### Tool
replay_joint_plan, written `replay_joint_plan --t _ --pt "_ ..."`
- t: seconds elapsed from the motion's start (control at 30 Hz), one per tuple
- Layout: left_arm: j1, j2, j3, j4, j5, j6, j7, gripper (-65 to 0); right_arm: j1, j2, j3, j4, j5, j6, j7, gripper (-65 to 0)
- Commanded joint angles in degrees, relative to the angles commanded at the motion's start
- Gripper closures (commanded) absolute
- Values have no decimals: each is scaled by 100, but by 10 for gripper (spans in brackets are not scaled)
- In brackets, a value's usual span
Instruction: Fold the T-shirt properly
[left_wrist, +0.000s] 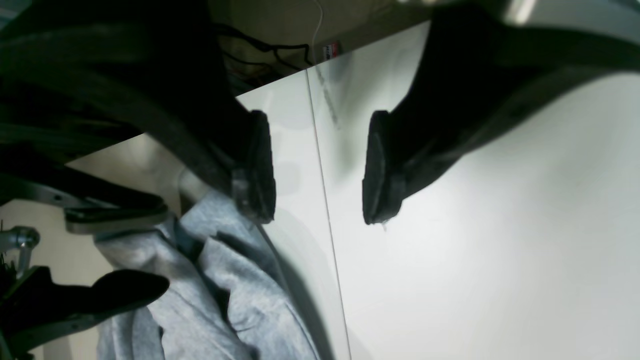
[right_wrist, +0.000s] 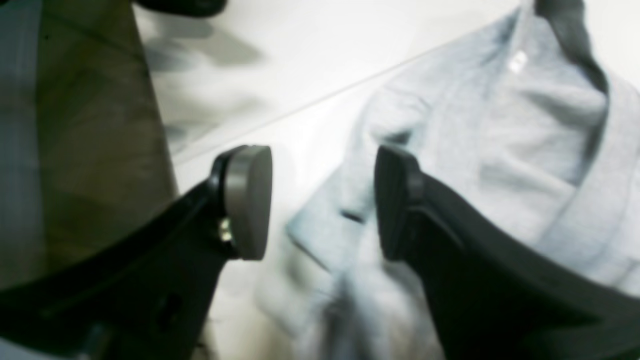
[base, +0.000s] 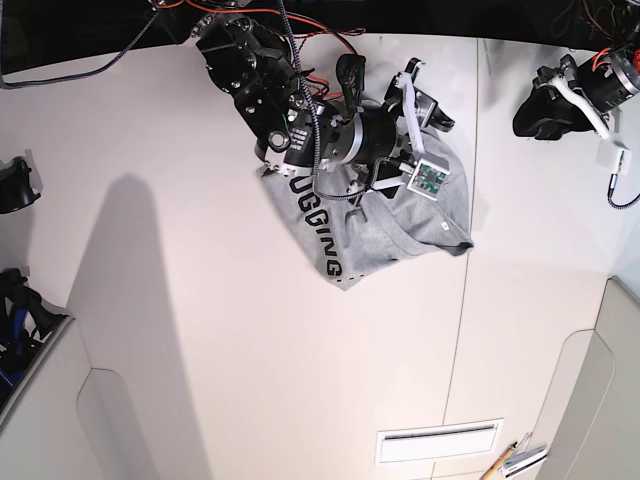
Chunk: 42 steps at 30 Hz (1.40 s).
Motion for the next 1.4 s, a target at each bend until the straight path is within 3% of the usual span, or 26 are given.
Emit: replay_joint_plan --t 0.07,0.27,0.57,0.8,0.87,1.03,1.3,1.4 --pt "0 0 0 0 -2 0 0 -319 0 15 0 -2 -157 -122 103 -326" --pt "0 0 0 0 -4 0 0 -319 13 31 50 -4 -402 -282 186 -326" --pt "0 0 0 0 -4 0 0 -319 376 111 101 -581 -376 -326 186 -326" --pt "-2 0 0 0 -4 0 -4 -319 424 223 101 -778 4 -321 92 -324" --pt "-2 0 0 0 -4 0 -4 -319 426 221 101 -778 4 -321 90 -267" --pt "-2 0 0 0 -4 0 -4 -319 426 221 101 -778 2 -321 55 -4" --pt "-2 -2 0 0 -4 0 -4 -319 428 214 98 -756 286 -212 28 0" --pt "-2 -2 0 0 -4 0 -4 -319 426 214 94 -595 643 81 -9 0"
